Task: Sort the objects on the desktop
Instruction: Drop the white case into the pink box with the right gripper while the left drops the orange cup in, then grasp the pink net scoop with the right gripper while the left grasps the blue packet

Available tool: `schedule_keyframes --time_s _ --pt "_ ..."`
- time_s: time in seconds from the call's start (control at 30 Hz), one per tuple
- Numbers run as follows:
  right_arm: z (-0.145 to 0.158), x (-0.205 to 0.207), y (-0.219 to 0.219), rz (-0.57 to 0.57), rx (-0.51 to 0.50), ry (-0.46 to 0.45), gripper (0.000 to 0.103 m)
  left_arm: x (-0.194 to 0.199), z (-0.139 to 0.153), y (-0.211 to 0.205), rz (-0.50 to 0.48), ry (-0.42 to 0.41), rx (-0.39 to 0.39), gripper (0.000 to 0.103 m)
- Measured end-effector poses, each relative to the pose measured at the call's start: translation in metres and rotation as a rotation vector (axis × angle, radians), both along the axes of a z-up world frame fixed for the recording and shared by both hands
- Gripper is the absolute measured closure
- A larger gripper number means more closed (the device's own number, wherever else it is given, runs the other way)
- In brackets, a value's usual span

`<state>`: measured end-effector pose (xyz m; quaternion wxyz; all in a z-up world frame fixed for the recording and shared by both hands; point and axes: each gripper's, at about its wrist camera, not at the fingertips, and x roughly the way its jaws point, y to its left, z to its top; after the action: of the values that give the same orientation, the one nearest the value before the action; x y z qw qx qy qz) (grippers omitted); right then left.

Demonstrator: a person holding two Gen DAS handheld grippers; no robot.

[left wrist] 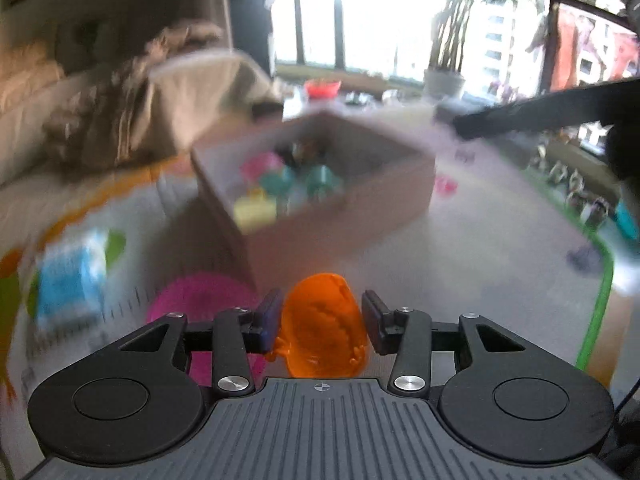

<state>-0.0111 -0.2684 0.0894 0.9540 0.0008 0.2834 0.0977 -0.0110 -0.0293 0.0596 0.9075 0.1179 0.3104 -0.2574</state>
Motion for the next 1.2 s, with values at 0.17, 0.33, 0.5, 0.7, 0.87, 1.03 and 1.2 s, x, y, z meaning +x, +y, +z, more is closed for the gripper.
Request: schedule_keyframes --time_s 0.17,0.33,0.5,0.7,0.87,1.03,1.2 --pt "0.009 0.041 0.018 0.037 -0.039 -0.036 0.056 0.036 0.036 -0.012 0.000 -0.130 -0.005 0.055" --pt "-0.011 0.097 0.034 0.015 -0.086 -0.009 0.055 0.104 0.045 -0.027 0.050 -0.129 -0.057 0.054" --pt "-0.025 0.109 0.025 -0.045 -0.074 0.034 0.047 0.141 0.051 -0.016 0.115 -0.068 -0.128 0.029" --pt "-0.031 0.069 0.014 -0.070 -0.110 0.013 0.039 0.093 0.036 0.020 0.129 -0.051 -0.064 0.012" --pt "-0.042 0.043 0.013 -0.075 -0.083 0.045 0.035 0.038 0.006 0.042 0.096 0.005 -0.009 0.007" --pt "-0.047 0.032 0.023 -0.060 -0.059 0.064 0.028 0.015 -0.025 0.053 0.127 0.135 -0.072 0.007" --pt "-0.044 0.027 0.035 -0.037 -0.063 0.056 0.024 0.012 -0.037 0.036 0.092 0.168 -0.130 0.007"
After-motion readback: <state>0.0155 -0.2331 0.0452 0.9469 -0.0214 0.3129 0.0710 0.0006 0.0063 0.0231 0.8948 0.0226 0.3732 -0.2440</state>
